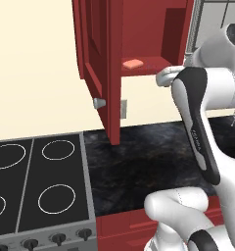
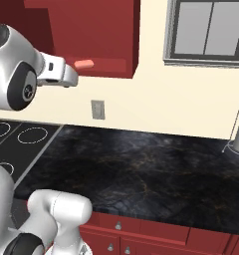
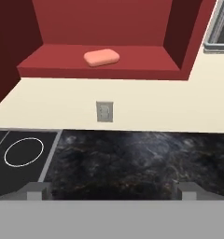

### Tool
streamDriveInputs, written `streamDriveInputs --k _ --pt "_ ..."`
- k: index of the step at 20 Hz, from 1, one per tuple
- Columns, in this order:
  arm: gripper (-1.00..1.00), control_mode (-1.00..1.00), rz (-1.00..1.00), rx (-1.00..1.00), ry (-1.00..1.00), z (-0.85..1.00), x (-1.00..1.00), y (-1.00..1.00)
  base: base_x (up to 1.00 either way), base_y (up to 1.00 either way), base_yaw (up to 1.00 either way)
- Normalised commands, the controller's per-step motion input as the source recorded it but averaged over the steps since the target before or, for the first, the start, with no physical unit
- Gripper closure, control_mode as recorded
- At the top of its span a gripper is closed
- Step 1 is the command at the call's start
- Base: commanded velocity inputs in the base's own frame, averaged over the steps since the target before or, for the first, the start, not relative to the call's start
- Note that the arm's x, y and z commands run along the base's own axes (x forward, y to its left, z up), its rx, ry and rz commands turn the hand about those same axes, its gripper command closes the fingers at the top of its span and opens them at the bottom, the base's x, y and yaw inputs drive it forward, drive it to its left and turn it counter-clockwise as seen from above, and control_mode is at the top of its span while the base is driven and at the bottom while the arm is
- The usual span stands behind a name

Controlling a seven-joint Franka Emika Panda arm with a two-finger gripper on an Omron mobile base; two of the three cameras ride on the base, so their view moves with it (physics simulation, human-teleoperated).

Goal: Pick up the bar soap and dish brush from the sink, and place them back in the cabinet, and close the cabinet door.

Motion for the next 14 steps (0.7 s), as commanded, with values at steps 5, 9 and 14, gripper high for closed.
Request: streamDriveInputs --k 5,9,14 --pt "-1.00 -1.00 0.00 0.00 0.02 -0.07 -0.43 -0.01 0.00 0.00 0.00" --pt "-1.00 -1.00 0.00 0.00 0.05 0.00 -0.36 0.00 0.00 0.00 0.00" --pt "-1.00 -1.00 0.00 0.00 0.05 0.00 -0.38 0.00 0.00 0.00 0.00"
